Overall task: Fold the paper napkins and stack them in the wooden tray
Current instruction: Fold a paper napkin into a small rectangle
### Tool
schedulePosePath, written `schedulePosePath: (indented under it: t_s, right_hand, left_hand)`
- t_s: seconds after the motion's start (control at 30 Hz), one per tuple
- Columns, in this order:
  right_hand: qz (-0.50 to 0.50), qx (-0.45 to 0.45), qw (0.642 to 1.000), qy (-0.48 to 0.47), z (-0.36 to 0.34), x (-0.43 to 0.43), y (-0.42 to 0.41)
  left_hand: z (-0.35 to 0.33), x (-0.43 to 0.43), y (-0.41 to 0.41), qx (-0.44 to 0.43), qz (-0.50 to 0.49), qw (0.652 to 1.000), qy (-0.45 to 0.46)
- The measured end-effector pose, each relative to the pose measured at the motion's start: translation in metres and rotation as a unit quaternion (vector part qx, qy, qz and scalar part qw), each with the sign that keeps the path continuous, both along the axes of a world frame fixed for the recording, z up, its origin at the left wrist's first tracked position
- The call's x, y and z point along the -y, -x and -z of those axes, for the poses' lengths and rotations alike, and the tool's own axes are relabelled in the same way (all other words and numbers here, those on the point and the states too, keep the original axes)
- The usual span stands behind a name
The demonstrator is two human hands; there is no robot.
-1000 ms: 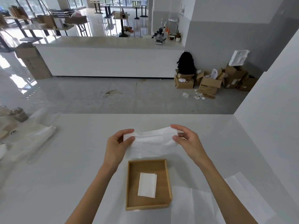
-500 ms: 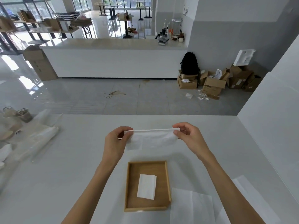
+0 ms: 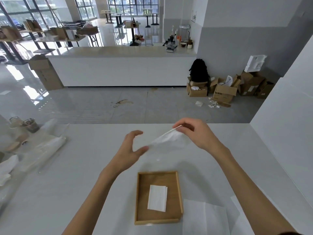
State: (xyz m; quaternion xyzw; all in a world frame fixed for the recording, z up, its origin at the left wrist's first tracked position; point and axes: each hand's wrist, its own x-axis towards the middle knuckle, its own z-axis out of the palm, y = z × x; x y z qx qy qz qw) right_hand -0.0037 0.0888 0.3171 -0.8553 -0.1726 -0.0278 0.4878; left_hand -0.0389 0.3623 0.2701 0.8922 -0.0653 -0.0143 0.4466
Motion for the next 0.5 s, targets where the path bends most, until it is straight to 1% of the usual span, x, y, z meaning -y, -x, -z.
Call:
schedulePosePath:
  t_s: [0.07, 0.1, 0.17, 0.23, 0.27, 0.3, 0.37, 0.4, 0.43, 0.47, 0.5]
  right_hand:
    - [-0.069, -0.016, 0.993, 0.096, -0.025, -0.009, -0.006]
    - [-0.102, -0.019, 0.986, 0.131, -0.037, -0.014, -0.009]
    - [-0.152, -0.028, 0.973, 0.170, -0.056, -0.022, -0.012]
    - [-0.164, -0.026, 0.970, 0.179, -0.068, -0.025, -0.013]
    - [-0.151, -0.016, 0.976, 0.156, -0.070, -0.024, -0.011]
    - [-0.117, -0.007, 0.987, 0.106, -0.070, -0.021, -0.009]
    - [-0.013, -0.004, 1.000, -0.013, -0.060, -0.012, -0.001]
    - [0.027, -0.032, 0.997, -0.064, -0.052, -0.008, 0.005]
    - [0.042, -0.091, 0.989, -0.112, -0.042, -0.006, 0.011]
    - [0.037, -0.156, 0.976, -0.151, -0.031, -0.006, 0.017]
    - [0.029, -0.200, 0.963, -0.179, -0.021, -0.008, 0.022]
  left_hand:
    - [-0.010, 0.020, 0.001, -0.018, 0.072, 0.996, 0.053]
    - [-0.016, 0.031, 0.002, -0.039, 0.112, 0.988, 0.098]
    - [-0.025, 0.051, 0.002, -0.083, 0.164, 0.965, 0.189]
    - [-0.031, 0.063, 0.004, -0.092, 0.163, 0.951, 0.246]
    - [-0.031, 0.065, 0.004, -0.091, 0.145, 0.948, 0.269]
    - [-0.031, 0.067, 0.004, -0.088, 0.119, 0.945, 0.291]
    - [-0.032, 0.067, 0.003, -0.075, 0.061, 0.940, 0.328]
    - [-0.033, 0.065, 0.002, -0.068, 0.034, 0.938, 0.339]
    - [-0.033, 0.064, 0.001, -0.060, 0.011, 0.936, 0.348]
    - [-0.033, 0.062, 0.000, -0.055, -0.008, 0.934, 0.353]
    - [-0.032, 0.060, -0.001, -0.052, -0.021, 0.933, 0.356]
